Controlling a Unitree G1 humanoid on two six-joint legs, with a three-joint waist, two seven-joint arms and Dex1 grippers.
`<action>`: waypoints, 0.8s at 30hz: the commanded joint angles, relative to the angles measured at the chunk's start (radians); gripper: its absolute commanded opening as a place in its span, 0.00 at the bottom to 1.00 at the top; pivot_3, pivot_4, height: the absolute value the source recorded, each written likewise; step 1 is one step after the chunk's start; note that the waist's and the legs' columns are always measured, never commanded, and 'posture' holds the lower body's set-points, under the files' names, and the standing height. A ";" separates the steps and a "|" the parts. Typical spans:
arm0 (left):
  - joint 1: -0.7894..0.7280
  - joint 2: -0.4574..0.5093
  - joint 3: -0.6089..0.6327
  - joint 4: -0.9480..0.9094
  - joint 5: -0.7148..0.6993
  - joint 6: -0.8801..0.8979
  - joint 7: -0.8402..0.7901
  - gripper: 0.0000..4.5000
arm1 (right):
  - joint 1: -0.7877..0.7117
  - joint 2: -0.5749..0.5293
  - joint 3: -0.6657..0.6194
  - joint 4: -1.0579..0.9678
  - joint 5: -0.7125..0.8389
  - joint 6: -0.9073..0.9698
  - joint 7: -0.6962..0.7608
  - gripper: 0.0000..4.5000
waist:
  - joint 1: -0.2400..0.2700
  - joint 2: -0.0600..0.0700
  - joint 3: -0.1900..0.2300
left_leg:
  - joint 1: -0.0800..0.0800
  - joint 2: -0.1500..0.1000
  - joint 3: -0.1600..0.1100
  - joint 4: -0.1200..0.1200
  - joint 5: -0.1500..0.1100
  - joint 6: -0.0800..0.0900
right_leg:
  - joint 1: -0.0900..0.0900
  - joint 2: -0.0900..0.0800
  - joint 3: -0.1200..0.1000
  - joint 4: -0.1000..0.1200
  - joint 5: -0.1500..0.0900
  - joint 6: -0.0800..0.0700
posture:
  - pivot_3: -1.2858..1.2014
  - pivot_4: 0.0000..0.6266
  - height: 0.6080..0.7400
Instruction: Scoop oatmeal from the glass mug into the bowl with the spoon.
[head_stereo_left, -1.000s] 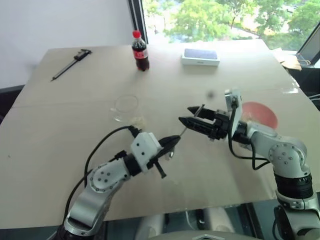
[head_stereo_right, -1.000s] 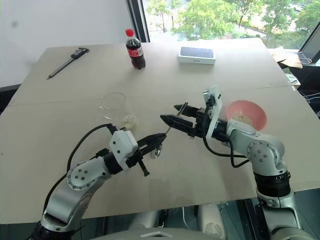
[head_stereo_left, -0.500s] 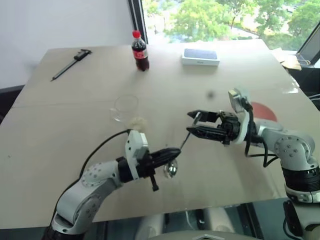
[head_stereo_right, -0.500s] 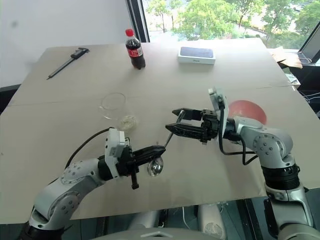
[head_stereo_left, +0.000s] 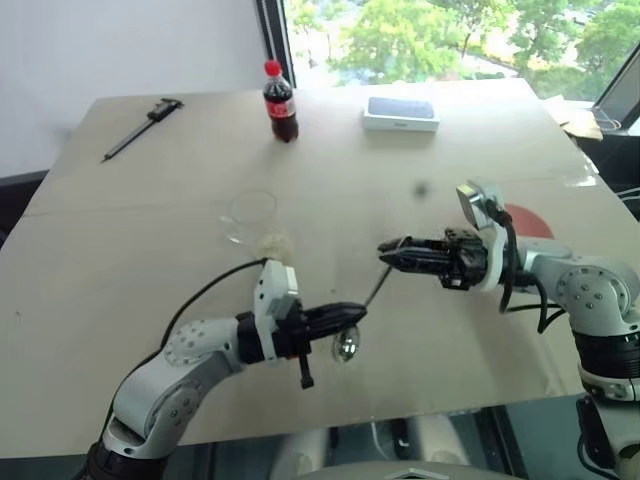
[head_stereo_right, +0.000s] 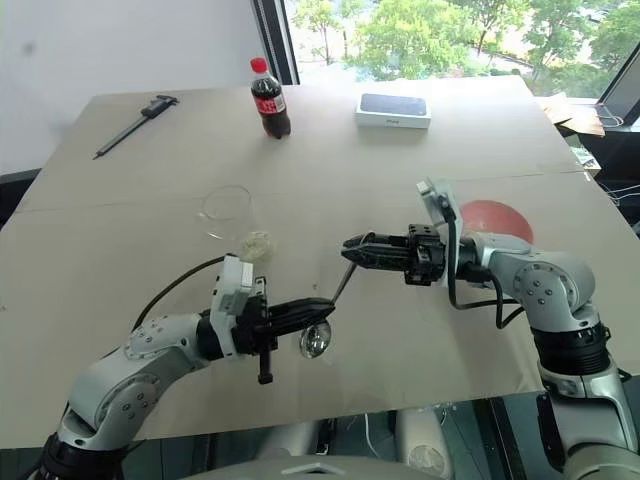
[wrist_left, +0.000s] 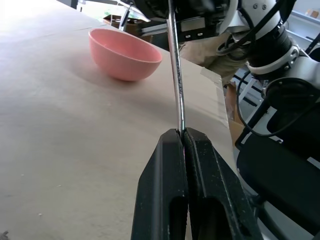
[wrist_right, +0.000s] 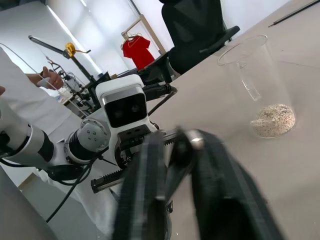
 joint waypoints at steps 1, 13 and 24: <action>-0.015 -0.014 0.006 0.004 -0.008 -0.010 0.002 0.00 | -0.019 -0.014 -0.011 -0.025 -0.004 -0.004 0.011 0.01 | 0.000 0.000 0.000 | 0.000 0.000 0.000 0.000 0.000 0.000 | 0.000 0.000 0.000 0.000 0.000 0.000 | 0.52 0.24 1.00; -0.024 -0.037 0.032 0.021 0.043 -0.037 0.042 0.07 | -0.023 -0.008 -0.006 -0.014 -0.029 -0.007 0.003 0.00 | 0.000 0.000 0.000 | 0.000 0.000 0.000 0.000 0.000 0.000 | 0.000 0.000 0.000 0.000 0.000 0.000 | 0.52 0.24 1.00; 0.102 -0.061 0.157 -0.087 0.120 -0.148 0.155 0.39 | 0.015 0.024 -0.050 0.018 -0.050 0.000 -0.105 0.00 | 0.000 0.000 0.000 | 0.000 0.000 0.000 0.000 0.000 0.000 | -0.001 -0.001 0.000 0.000 0.000 0.000 | 0.52 0.24 1.00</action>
